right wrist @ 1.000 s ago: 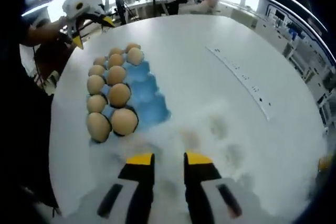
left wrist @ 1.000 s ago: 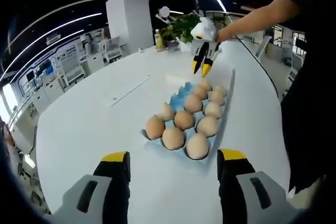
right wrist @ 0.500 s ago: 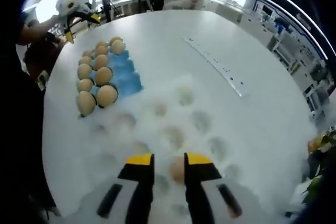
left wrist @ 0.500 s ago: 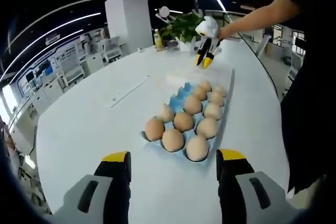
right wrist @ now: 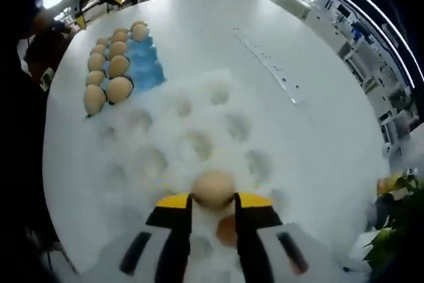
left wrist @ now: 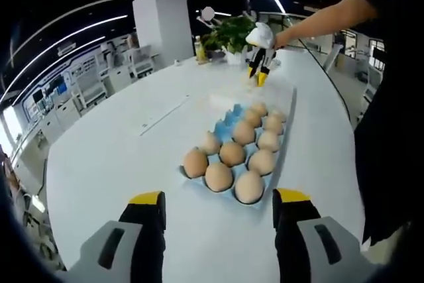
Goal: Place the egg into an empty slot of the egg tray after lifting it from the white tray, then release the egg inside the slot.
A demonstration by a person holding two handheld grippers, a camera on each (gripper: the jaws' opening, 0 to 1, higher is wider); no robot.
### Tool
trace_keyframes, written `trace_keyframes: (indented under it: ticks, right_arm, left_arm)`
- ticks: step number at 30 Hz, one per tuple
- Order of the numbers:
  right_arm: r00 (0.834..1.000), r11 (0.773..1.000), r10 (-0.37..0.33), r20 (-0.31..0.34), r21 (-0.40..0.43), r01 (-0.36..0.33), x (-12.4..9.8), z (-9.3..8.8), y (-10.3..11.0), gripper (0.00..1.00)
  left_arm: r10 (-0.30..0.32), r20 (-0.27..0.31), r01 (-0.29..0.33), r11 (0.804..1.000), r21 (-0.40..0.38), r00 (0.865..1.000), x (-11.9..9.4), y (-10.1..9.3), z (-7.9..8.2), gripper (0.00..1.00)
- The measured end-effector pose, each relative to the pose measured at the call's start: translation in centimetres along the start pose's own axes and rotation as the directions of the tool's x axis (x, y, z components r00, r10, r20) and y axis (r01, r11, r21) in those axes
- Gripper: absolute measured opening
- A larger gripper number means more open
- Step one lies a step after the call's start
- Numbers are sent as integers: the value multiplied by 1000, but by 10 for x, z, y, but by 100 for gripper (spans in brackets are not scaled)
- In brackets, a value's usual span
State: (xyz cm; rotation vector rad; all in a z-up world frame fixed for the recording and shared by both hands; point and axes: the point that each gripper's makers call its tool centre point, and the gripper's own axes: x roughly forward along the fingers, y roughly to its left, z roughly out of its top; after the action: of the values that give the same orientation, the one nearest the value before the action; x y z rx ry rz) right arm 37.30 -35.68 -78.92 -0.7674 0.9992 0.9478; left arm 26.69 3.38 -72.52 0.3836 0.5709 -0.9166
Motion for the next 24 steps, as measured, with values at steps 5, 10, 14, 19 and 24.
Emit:
trace_keyframes:
  ticks: [5, 10, 14, 19, 24]
  right_arm:
    - [1000, 999, 7, -19, -53, -8, 3, 6, -4, 28]
    - [996, 994, 44, -80, -98, -52, 7, 6, -1, 27]
    - [994, 992, 61, -86, -104, -70, 10, 4, 0, 28]
    - [997, 997, 41, -61, -56, -44, 10, 3, -1, 27]
    - [998, 996, -12, -56, -89, 7, -1, 7, 1, 25]
  left_arm:
    - [1, -13, -1, 1000, -7, 1000, 0, 2, -3, 65]
    - [-2, -22, 1, 1000, -15, 1000, 1, 2, -5, 65]
    - [1, -15, -1, 1000, -18, 1000, 1, 1, -3, 64]
    - [2, -16, -2, 1000, -21, 1000, 3, 0, -3, 63]
    - [7, -5, -7, 1000, -20, 1000, 2, -3, 1, 63]
